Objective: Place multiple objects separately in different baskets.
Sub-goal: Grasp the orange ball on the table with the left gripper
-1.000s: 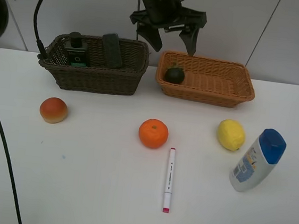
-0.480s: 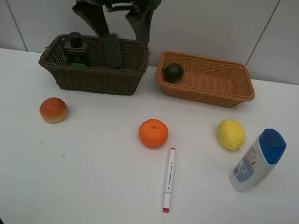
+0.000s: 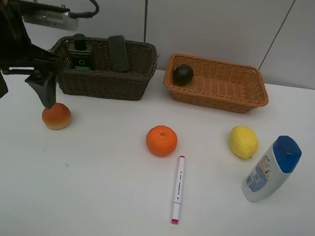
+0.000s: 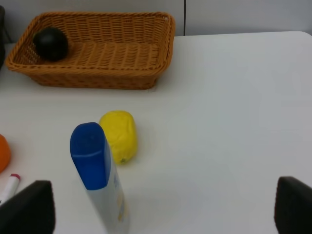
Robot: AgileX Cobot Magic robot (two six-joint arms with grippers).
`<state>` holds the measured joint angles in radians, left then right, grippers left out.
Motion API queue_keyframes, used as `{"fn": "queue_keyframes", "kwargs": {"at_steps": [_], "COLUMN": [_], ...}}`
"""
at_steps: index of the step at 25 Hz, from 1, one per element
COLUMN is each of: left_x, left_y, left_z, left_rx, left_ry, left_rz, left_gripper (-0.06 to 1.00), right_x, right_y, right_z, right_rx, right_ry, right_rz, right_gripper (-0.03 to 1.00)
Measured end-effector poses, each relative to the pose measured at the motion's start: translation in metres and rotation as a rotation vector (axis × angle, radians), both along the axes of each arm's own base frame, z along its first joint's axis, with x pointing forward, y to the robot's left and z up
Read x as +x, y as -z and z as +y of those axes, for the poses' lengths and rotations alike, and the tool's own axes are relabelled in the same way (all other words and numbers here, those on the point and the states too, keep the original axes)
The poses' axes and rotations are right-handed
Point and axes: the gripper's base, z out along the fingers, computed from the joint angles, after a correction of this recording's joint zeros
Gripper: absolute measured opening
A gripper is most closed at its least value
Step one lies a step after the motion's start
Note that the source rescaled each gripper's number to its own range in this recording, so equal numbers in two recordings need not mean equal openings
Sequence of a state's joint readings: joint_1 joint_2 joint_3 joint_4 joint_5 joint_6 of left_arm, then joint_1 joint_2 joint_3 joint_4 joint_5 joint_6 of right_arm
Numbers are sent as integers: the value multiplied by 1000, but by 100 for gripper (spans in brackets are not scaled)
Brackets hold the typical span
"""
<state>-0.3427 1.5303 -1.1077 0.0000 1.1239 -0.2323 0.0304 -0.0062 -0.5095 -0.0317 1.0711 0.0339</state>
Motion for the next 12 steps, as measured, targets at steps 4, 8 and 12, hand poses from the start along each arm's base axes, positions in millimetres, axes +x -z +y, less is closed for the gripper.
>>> {"fn": "queue_keyframes", "kwargs": {"at_steps": [4, 8, 12], "left_x": [12, 30, 42], "left_y": [30, 57, 87], "left_z": [11, 14, 12], "left_rx": [1, 11, 26], "left_ry": [-45, -56, -46], "left_rz": [2, 10, 24], "left_gripper": [98, 98, 98], "right_x": [0, 0, 0], "right_y": [0, 0, 0], "right_z": [0, 0, 0], "right_rx": [0, 0, 0], "right_ry": [0, 0, 0], "right_rz": [0, 0, 0], "right_gripper": [100, 100, 100]}}
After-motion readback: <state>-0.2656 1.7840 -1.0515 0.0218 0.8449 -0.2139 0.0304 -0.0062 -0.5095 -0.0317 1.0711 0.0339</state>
